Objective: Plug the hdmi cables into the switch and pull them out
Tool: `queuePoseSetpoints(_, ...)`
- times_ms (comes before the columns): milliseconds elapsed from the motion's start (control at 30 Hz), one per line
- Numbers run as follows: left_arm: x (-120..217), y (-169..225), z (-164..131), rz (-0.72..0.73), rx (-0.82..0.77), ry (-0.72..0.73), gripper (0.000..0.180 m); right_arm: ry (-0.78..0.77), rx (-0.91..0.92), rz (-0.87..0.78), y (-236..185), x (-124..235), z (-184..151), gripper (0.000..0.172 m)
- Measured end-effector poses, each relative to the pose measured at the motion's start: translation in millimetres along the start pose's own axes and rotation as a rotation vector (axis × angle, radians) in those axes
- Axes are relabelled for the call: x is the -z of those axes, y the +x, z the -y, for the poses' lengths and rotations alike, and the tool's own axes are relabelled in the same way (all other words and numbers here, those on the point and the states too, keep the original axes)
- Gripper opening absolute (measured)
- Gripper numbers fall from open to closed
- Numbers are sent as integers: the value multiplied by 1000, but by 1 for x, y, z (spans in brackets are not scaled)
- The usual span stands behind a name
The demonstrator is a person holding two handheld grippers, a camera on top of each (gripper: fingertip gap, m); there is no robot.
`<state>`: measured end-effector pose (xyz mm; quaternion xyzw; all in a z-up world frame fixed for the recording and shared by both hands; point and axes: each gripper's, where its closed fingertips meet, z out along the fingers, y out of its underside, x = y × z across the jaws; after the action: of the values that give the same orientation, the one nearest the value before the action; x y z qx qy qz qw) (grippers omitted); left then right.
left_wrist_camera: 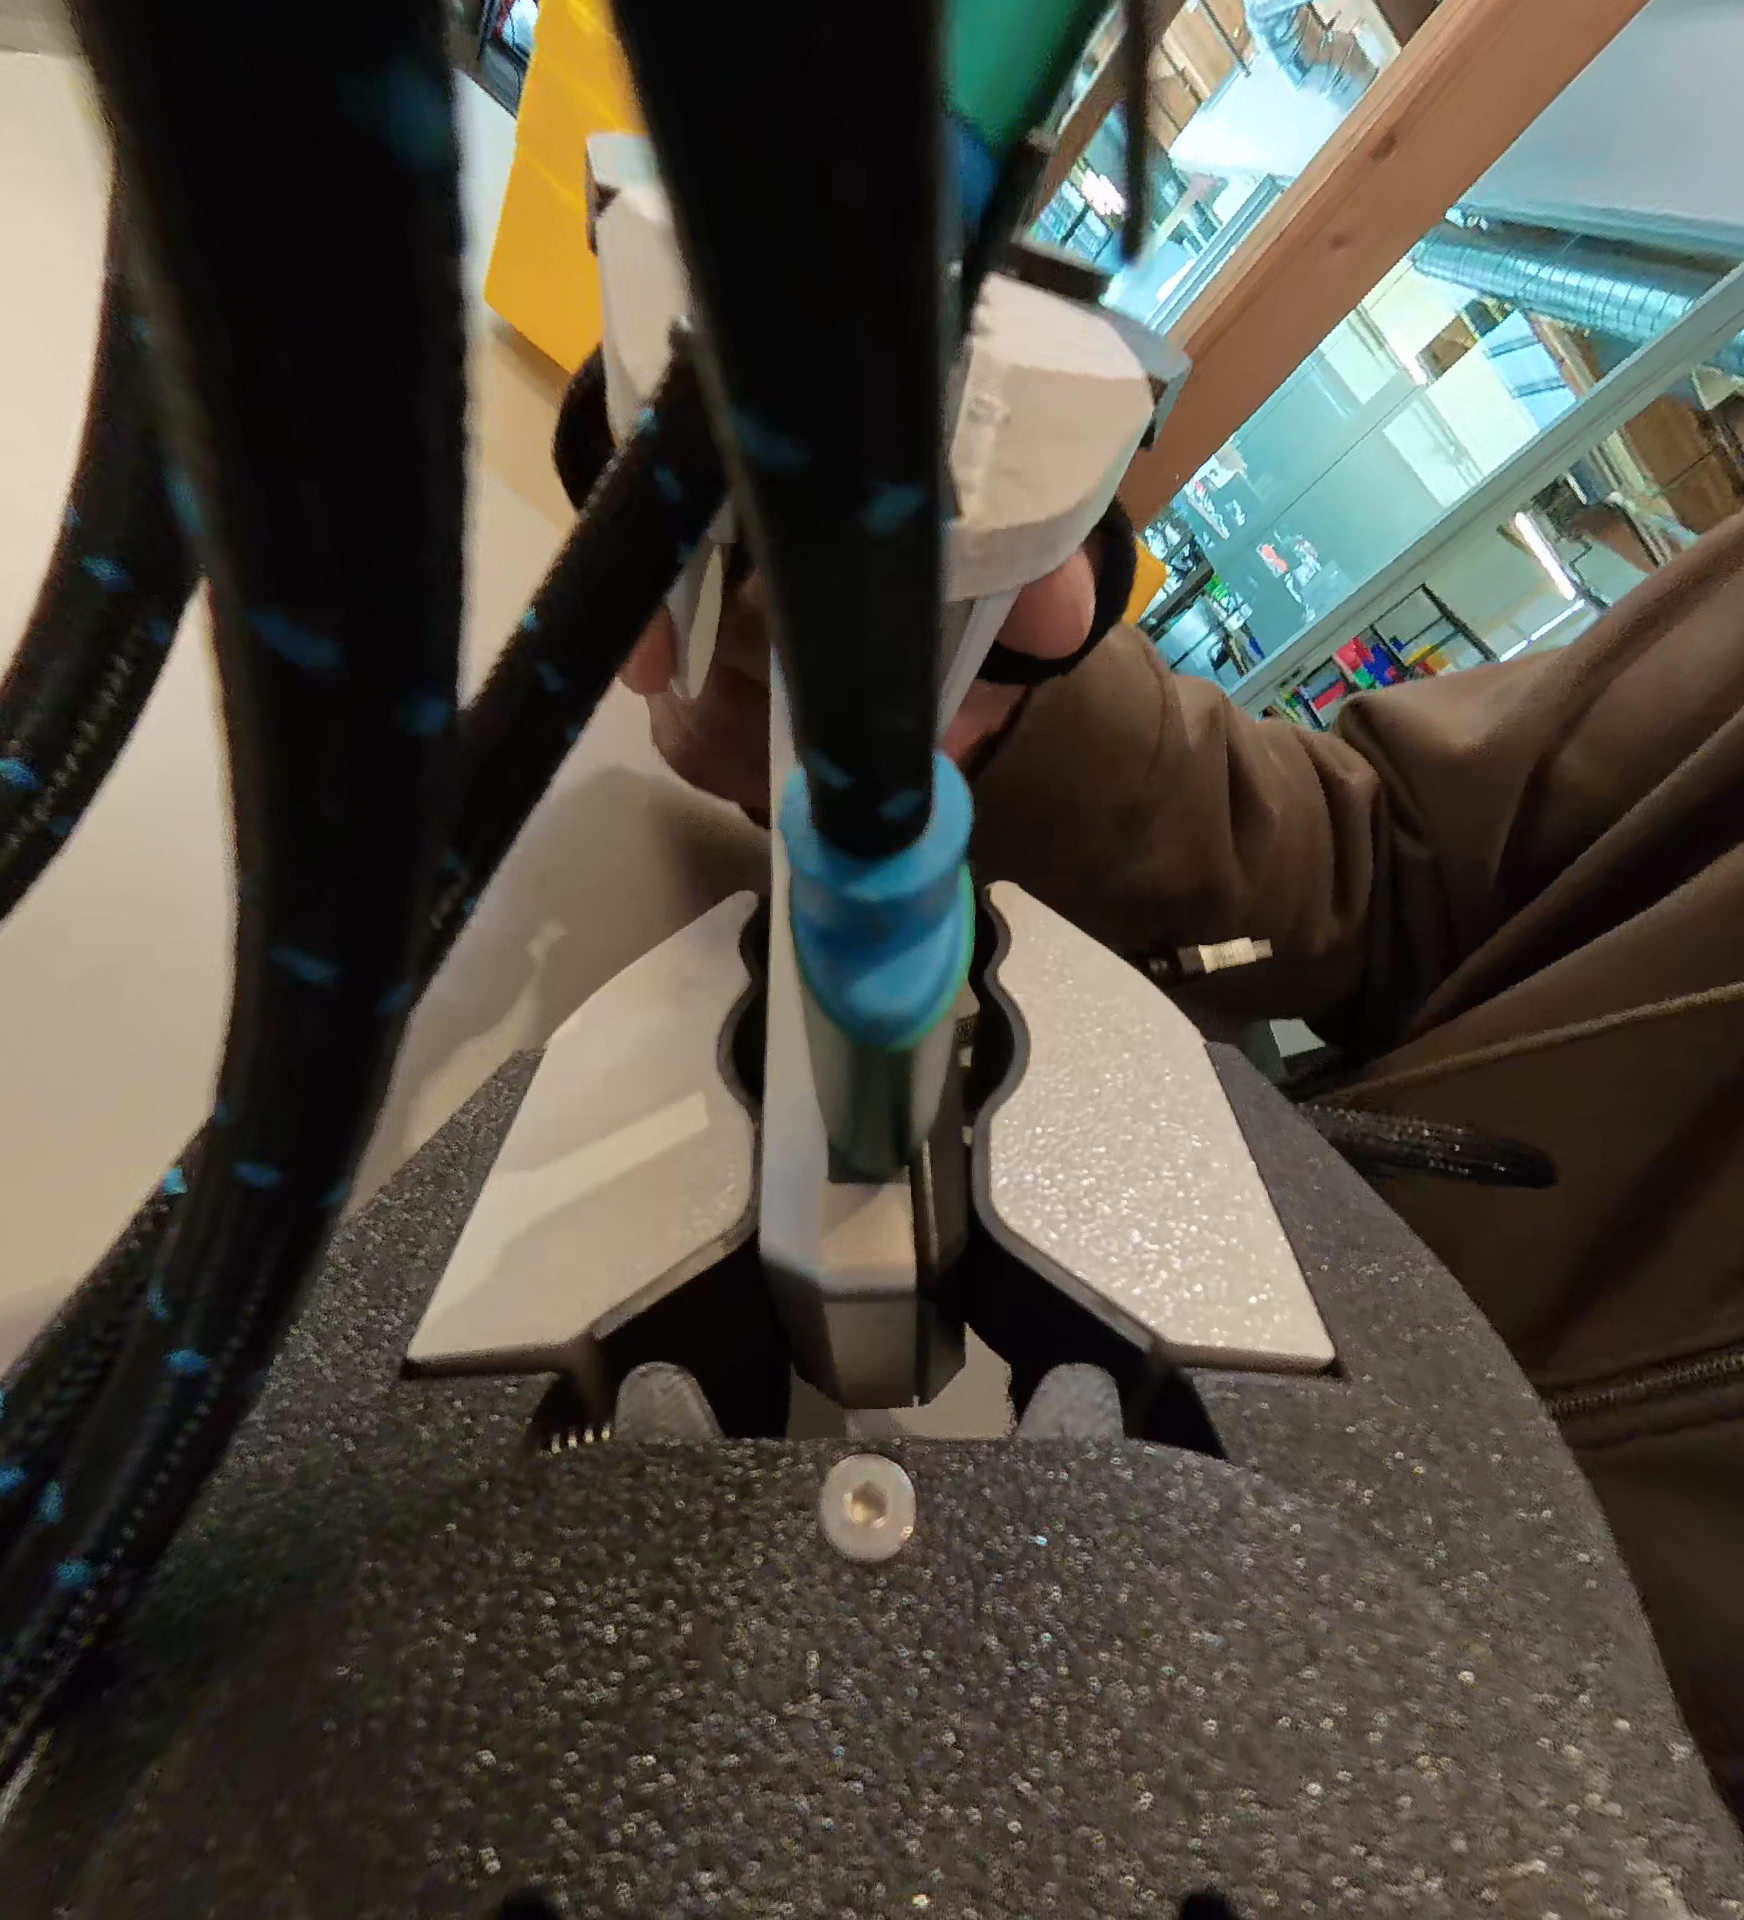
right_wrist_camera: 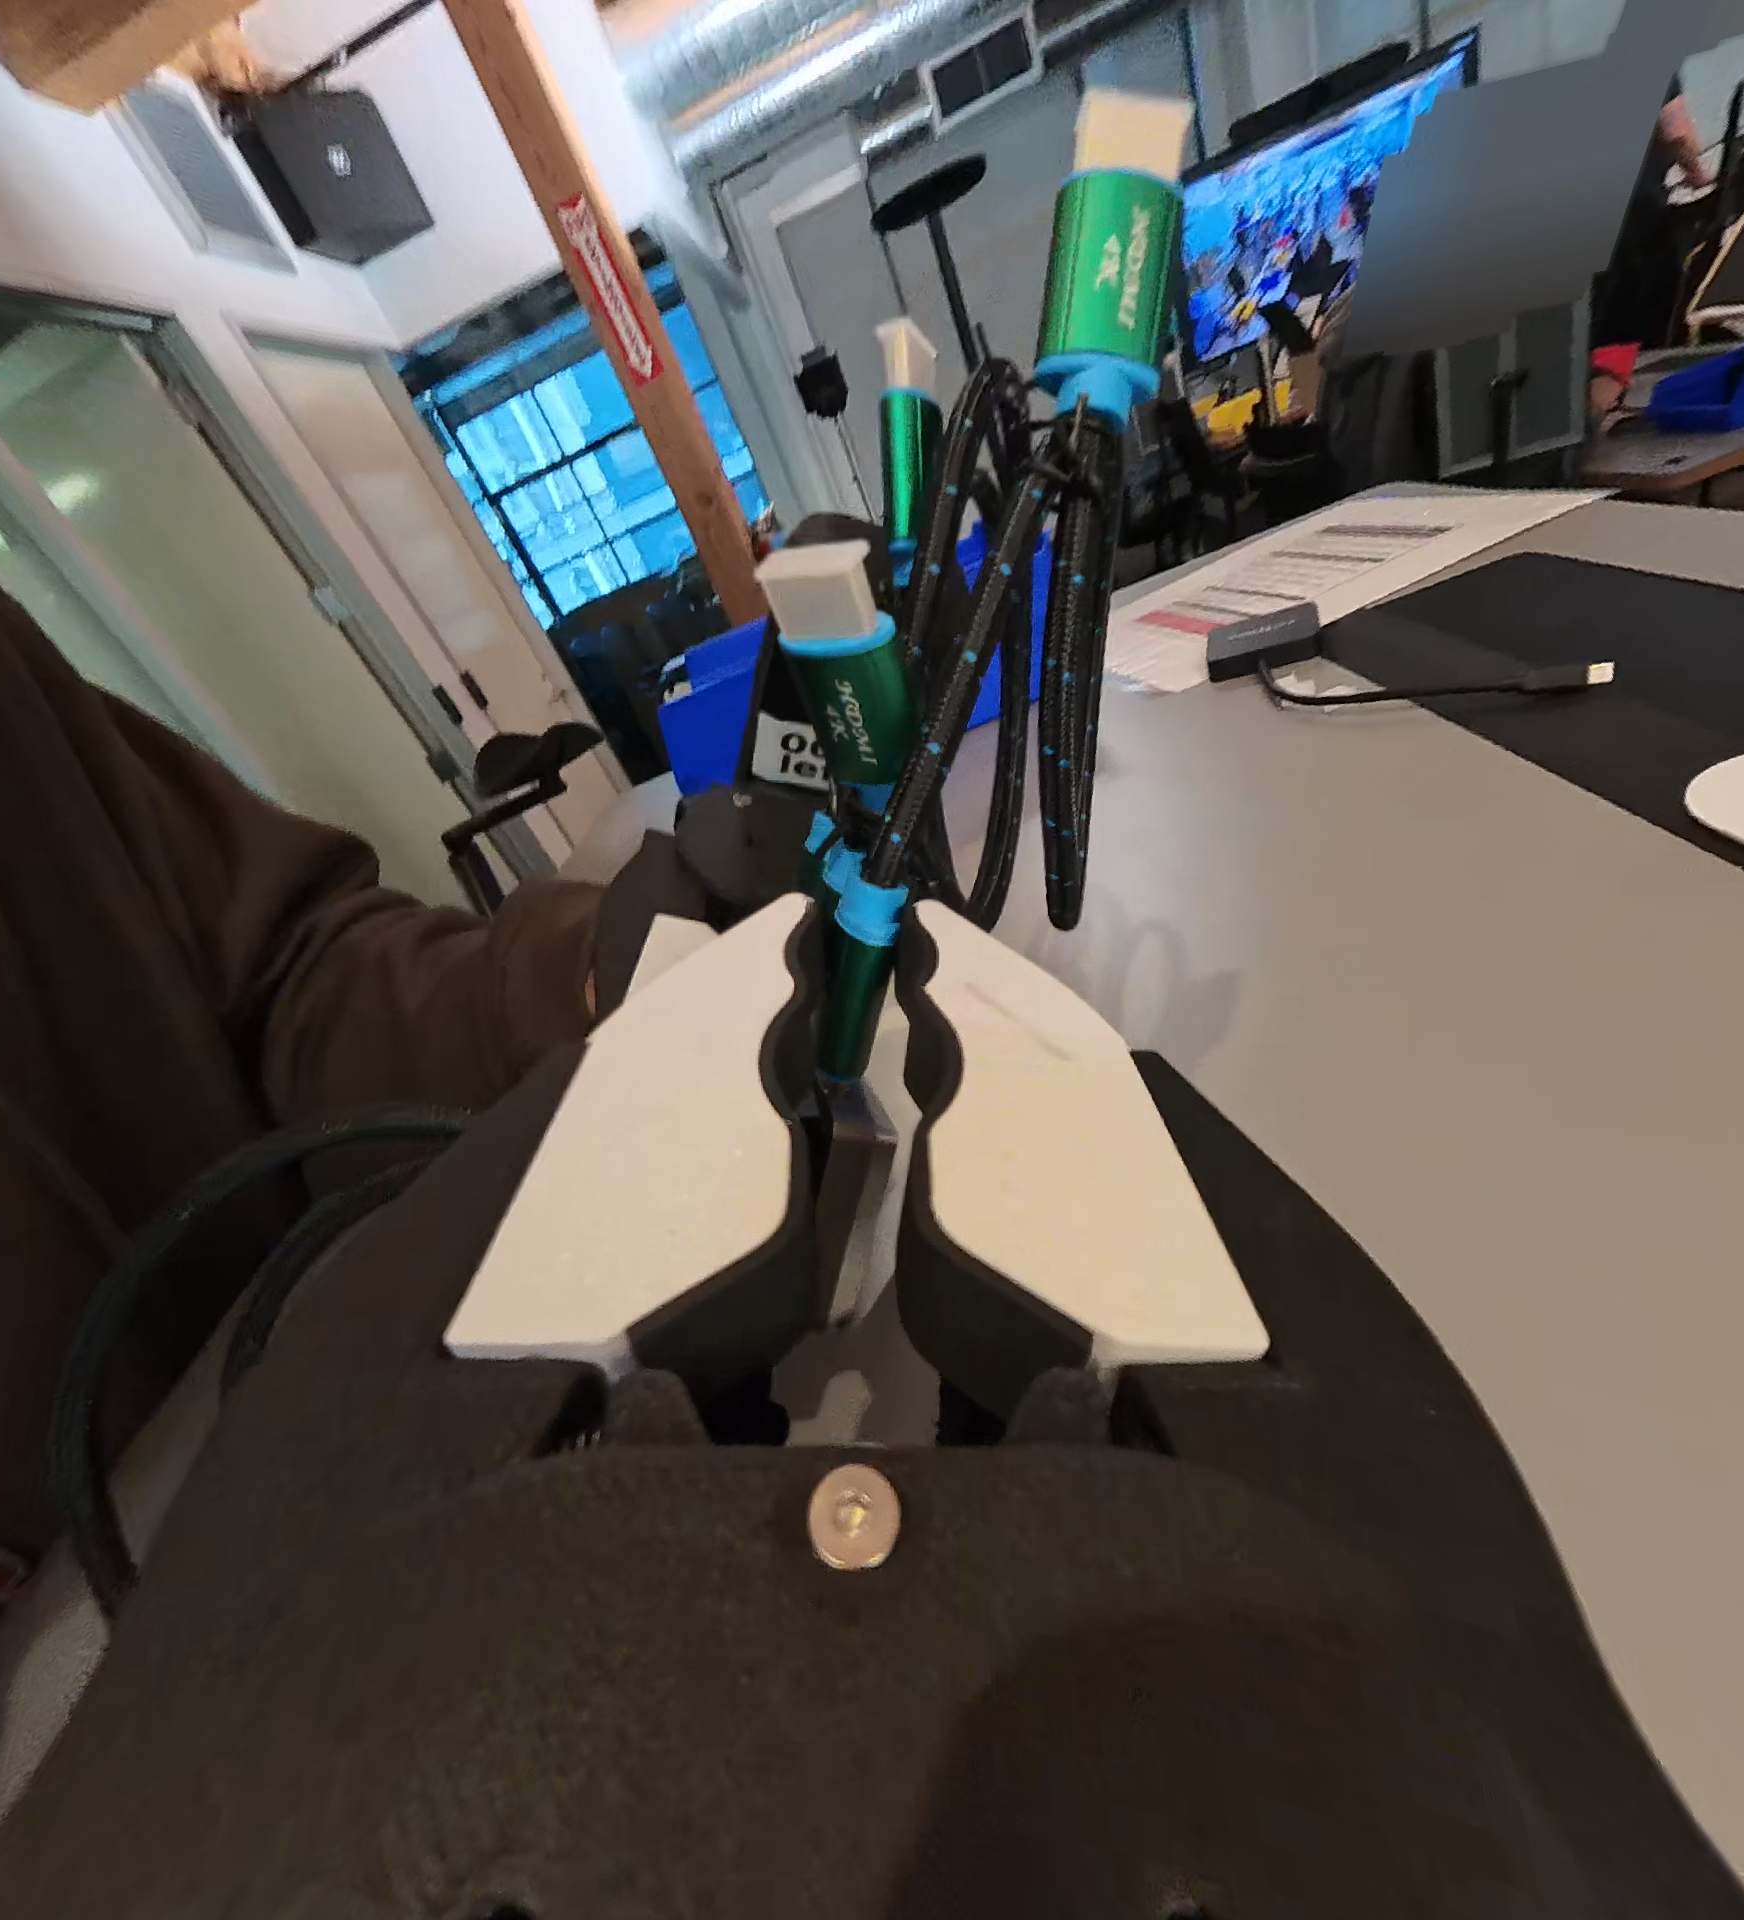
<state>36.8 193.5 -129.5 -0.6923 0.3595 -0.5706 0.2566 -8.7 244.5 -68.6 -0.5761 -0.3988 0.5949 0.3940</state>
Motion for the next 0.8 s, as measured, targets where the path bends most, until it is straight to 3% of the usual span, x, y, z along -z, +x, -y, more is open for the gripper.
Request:
queuePoseSetpoints(300,0,11,-10,-57,-18,-56,36,-8,-77,153,-16,5,-6,11)
queuePoseSetpoints(800,-7,20,-23,-122,3,-150,37,-63,31,153,-20,13,-13,13)
